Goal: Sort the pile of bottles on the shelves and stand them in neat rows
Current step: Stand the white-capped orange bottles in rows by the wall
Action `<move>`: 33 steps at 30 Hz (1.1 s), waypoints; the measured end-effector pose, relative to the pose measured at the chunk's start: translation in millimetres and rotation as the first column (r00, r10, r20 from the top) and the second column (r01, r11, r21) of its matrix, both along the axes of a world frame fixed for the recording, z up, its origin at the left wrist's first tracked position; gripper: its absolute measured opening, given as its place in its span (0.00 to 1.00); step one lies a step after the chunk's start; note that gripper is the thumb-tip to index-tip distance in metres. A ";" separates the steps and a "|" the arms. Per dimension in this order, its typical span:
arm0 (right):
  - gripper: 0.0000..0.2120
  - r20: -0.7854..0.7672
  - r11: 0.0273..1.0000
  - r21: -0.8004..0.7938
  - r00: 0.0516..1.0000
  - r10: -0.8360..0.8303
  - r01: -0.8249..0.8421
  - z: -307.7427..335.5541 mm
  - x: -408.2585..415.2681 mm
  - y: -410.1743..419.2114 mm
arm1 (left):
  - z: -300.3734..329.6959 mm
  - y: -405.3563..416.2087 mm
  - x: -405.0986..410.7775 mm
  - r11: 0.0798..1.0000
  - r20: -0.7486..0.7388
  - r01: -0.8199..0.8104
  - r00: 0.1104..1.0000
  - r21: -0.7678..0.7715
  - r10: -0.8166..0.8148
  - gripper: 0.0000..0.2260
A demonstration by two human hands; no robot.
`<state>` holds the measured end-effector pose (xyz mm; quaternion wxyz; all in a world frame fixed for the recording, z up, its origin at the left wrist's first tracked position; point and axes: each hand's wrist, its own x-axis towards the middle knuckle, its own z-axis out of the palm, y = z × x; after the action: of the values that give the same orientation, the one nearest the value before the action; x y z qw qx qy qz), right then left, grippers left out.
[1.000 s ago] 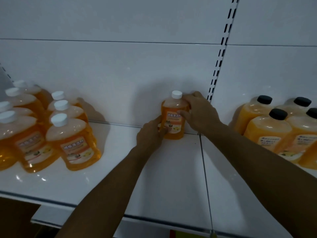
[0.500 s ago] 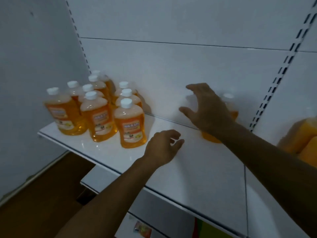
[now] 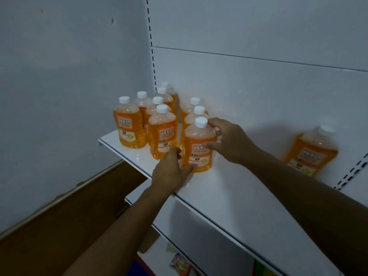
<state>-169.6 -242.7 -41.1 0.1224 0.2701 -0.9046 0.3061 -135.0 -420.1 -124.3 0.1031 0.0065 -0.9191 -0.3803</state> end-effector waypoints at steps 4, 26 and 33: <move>0.28 -0.004 0.999 0.020 0.999 -0.038 0.038 2.5 0.3 4.5 | -2.3 6.9 -6.6 0.994 -0.047 0.087 0.995 0.064 -0.084 0.21; 0.23 -0.072 0.820 0.070 0.823 -0.564 0.568 6.3 76.6 186.5 | 0.5 189.8 -27.5 0.793 -0.067 0.608 0.794 0.040 -0.605 0.19; 0.22 -0.030 0.811 0.093 0.815 -0.578 0.578 2.5 74.0 197.0 | -6.6 200.1 -36.8 0.753 -0.025 0.658 0.753 0.015 -0.658 0.17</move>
<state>-95.7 -45.7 -38.6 0.1961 -0.0119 -0.9578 0.2097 -171.8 -220.0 -130.9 -0.0289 -0.3193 -0.8574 -0.4026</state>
